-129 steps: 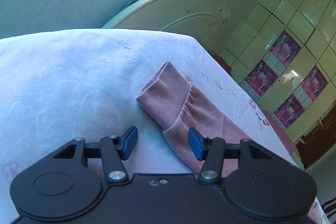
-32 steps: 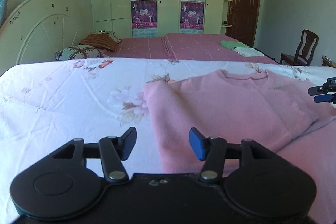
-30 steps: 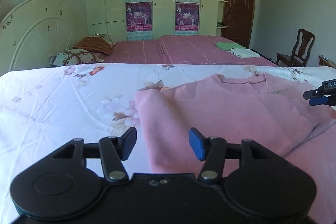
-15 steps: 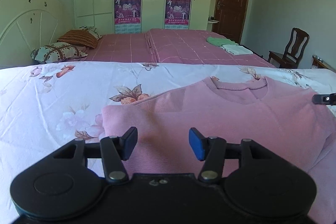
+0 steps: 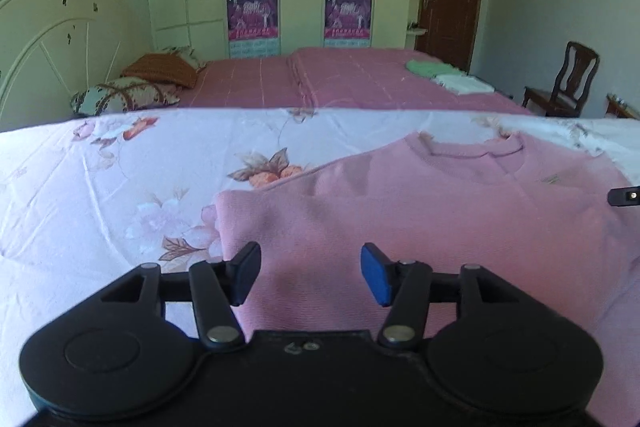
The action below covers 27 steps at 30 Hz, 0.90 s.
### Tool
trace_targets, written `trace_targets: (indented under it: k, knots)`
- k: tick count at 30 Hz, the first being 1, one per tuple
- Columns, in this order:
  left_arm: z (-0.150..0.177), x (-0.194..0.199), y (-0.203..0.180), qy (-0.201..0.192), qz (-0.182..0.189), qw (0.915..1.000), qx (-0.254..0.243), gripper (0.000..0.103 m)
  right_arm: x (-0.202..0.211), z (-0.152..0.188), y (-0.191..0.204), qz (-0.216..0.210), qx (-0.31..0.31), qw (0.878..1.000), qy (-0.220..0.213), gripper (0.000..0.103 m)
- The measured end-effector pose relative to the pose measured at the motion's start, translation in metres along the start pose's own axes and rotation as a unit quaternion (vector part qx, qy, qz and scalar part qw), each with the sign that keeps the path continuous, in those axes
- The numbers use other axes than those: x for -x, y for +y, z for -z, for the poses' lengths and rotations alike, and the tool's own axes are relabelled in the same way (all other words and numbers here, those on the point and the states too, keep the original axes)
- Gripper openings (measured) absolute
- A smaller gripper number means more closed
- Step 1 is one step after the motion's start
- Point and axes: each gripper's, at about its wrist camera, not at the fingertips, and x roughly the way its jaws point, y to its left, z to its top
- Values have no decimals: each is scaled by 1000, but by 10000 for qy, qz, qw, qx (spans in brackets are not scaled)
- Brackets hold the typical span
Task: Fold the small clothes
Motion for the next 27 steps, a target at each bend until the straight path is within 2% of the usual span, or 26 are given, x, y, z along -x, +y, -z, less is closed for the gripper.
trace_targets:
  k: [2,4,7,9,11,12,13,16,18,20,23,25,27]
  knots:
    - [5,20,-13,-147,57,9998,-133,58,21,0,-3,-255,-67,9995,-200,26]
    - [13,28,-22,-148,77,9997,-163,58,31,6,-5,-497,-248,9984,-54,26]
    - [28,25,-32,81,-4,9997,-243,58,33,21,-3,-580,-390,9973,232,26]
    - [37,19,-35,296,-56,9991,-293,58,28,30,-1,-465,-425,9973,372,26]
    - [44,17,-33,303,-80,9990,-328,59,27,34,2,-478,-409,9974,356,25]
    - [45,17,-32,294,-81,9990,-331,60,26,35,4,-566,-352,9971,378,16]
    - [45,18,-29,300,-90,9990,-329,60,26,35,7,-612,-234,9970,416,11]
    - [47,20,-26,308,-352,9979,-456,62,33,36,11,-304,133,9990,313,11]
    - [49,21,-18,332,-282,9987,-247,65,34,40,10,-200,230,9989,361,11]
    - [43,29,-20,329,-415,9984,-210,61,33,40,11,-135,288,9987,407,11]
    - [35,44,-35,16,-208,9995,-231,64,51,34,21,57,342,9994,-22,14]
    - [36,36,-51,113,-65,9993,-362,67,53,33,34,-147,586,9981,-90,14]
    - [41,16,-59,539,-85,9974,-481,70,37,39,45,-166,864,9960,138,14]
